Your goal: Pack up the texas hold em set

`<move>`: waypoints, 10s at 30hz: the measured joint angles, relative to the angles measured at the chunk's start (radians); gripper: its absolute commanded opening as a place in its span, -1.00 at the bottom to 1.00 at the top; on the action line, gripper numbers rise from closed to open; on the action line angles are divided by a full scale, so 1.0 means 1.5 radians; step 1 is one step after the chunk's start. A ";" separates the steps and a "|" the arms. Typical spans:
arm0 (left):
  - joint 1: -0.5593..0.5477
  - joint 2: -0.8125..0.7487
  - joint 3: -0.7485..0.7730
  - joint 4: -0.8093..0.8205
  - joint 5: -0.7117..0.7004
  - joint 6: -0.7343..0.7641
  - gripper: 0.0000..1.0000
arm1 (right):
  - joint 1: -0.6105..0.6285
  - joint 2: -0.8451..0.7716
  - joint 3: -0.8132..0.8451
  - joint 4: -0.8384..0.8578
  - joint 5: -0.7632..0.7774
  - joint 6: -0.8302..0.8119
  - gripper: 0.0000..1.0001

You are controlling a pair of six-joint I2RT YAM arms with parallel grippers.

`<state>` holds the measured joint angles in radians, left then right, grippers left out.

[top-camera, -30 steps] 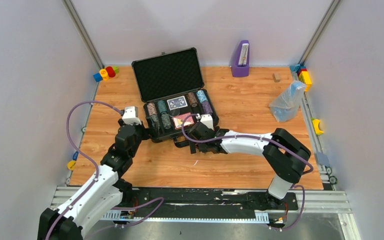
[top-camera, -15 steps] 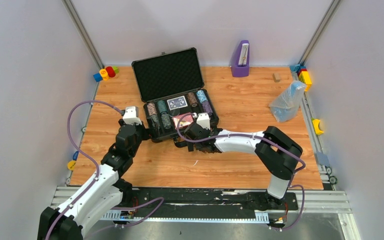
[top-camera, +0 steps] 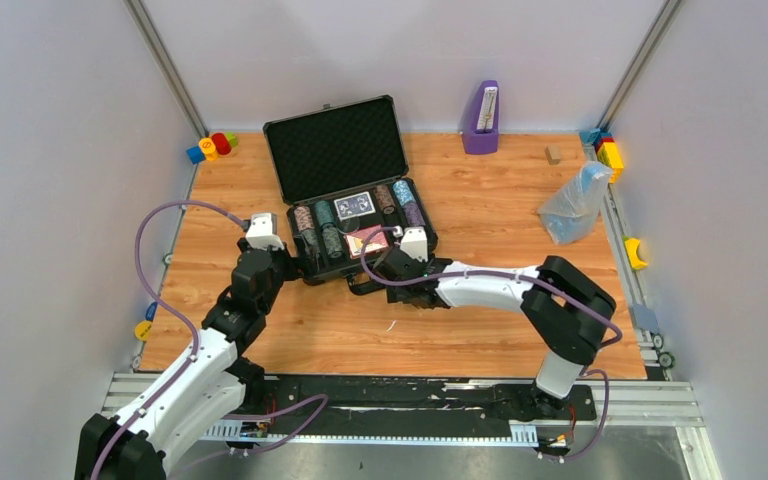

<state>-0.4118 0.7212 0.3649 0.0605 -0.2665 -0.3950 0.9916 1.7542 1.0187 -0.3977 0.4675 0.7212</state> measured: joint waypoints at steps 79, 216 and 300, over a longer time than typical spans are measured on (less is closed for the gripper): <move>0.464 0.573 0.289 0.221 0.449 -0.358 0.67 | -0.326 -0.048 0.146 0.186 -0.468 -0.121 0.37; 0.056 0.487 0.459 -0.137 0.259 0.019 0.80 | -0.192 -0.517 -0.181 0.082 -0.114 -0.054 0.76; -0.108 0.454 -0.116 0.449 0.395 -0.489 -0.56 | -0.193 -0.232 -0.120 0.200 -0.339 -0.152 -1.00</move>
<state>-0.5739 1.4029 0.1905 0.7341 0.3264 -1.1282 0.7025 1.4067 0.8387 -0.0978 -0.0410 0.4931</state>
